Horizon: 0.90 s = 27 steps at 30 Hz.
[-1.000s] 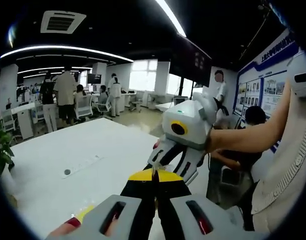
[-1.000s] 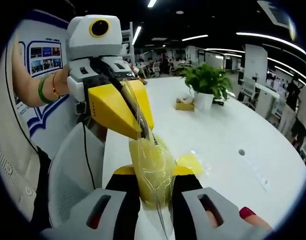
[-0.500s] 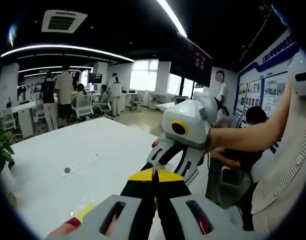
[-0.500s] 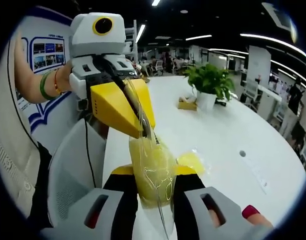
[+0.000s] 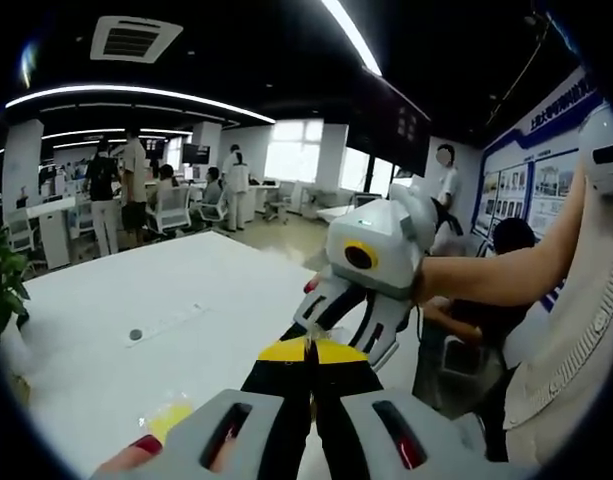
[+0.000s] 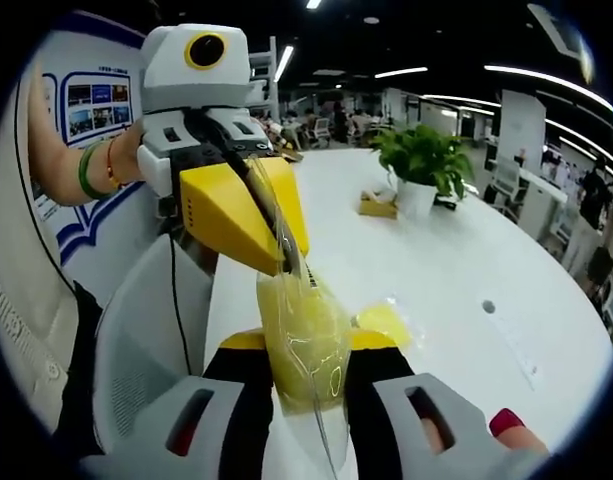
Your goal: Compare the silicone blocks by pressing each to a similar depth, holding the contact briefly, and releasing to observe deformation and rebound differences across the visible hardness samples.
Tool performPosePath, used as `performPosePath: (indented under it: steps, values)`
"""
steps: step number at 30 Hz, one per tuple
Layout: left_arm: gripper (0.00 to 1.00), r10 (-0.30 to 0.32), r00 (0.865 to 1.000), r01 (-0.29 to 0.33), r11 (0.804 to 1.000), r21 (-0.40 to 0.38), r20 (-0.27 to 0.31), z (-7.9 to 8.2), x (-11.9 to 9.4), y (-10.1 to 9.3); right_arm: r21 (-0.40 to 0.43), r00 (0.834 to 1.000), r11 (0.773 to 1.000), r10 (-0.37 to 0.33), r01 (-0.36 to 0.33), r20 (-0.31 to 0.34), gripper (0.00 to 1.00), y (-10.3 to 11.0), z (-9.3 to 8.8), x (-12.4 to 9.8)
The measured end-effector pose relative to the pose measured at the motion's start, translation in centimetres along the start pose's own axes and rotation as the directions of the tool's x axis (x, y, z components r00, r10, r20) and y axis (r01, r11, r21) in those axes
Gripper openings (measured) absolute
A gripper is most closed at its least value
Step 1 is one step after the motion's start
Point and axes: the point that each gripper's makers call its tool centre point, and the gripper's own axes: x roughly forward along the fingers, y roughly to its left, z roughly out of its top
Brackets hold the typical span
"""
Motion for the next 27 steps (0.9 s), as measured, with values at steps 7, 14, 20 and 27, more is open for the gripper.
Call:
performPosePath:
  steps: [7, 14, 20, 27]
  values:
    - [0.0, 0.007, 1.0, -0.007, 1.0, -0.006, -0.002, -0.34, 0.1, 0.27, 0.0, 1.0, 1.0, 0.015, -0.015, -0.012, 0.24, -0.1, -0.37, 0.28]
    - [0.0, 0.015, 1.0, -0.015, 1.0, -0.019, -0.001, -0.58, 0.12, 0.49, 0.0, 0.999, 1.0, 0.029, -0.029, -0.017, 0.25, -0.14, -0.56, 0.48]
    - [0.0, 0.017, 1.0, -0.017, 0.999, -0.034, 0.009, -0.65, 0.13, 0.62, -0.006, 0.999, 0.999, 0.034, -0.034, -0.022, 0.26, -0.14, -0.64, 0.5]
    - [0.0, 0.025, 1.0, -0.025, 0.999, -0.038, 0.006, -0.92, 0.23, 0.67, -0.008, 0.999, 0.999, 0.035, -0.036, -0.033, 0.26, -0.11, -0.89, 0.6]
